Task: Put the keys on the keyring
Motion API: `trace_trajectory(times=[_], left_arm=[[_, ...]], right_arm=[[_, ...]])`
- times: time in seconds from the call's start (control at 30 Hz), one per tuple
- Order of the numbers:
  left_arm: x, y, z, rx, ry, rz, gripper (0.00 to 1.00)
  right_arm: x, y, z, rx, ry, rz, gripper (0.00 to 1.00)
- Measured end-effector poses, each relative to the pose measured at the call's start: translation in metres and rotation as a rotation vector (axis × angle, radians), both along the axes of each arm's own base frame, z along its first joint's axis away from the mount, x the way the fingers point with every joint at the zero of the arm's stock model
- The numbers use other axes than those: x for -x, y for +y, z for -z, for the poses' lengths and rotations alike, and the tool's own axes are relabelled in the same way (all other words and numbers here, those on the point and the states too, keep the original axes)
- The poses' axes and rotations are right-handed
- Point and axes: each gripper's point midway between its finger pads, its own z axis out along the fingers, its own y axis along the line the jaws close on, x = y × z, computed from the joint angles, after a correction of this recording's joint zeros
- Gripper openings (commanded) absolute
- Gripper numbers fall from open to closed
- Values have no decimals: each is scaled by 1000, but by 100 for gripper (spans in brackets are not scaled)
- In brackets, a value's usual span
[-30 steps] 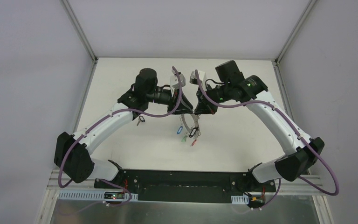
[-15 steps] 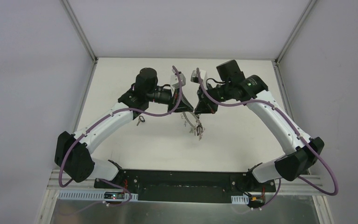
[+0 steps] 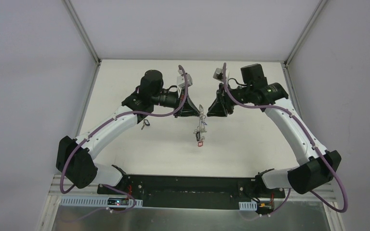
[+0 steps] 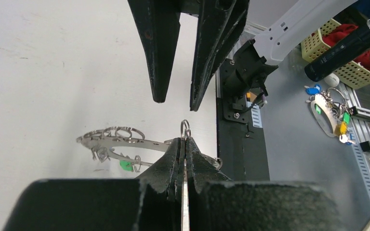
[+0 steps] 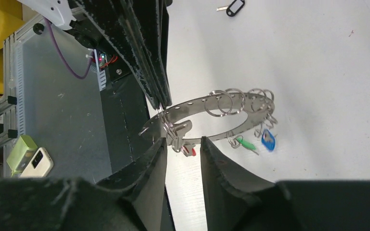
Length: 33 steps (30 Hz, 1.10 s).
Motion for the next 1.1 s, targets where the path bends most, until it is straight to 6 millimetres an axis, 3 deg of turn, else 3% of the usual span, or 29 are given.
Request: trace_trajectory(times=[0.37, 0.73, 1.03, 1.1], left_arm=[[3, -1, -8, 21, 28, 0, 0], [6, -2, -15, 43, 48, 13, 0], [6, -3, -20, 59, 53, 16, 0], [6, -3, -20, 61, 51, 15, 0]], right_arm=[[12, 5, -17, -97, -8, -70, 42], [14, 9, -14, -104, -18, -108, 42], [16, 14, -8, -97, -20, -137, 12], [16, 14, -8, -97, -19, -138, 10]])
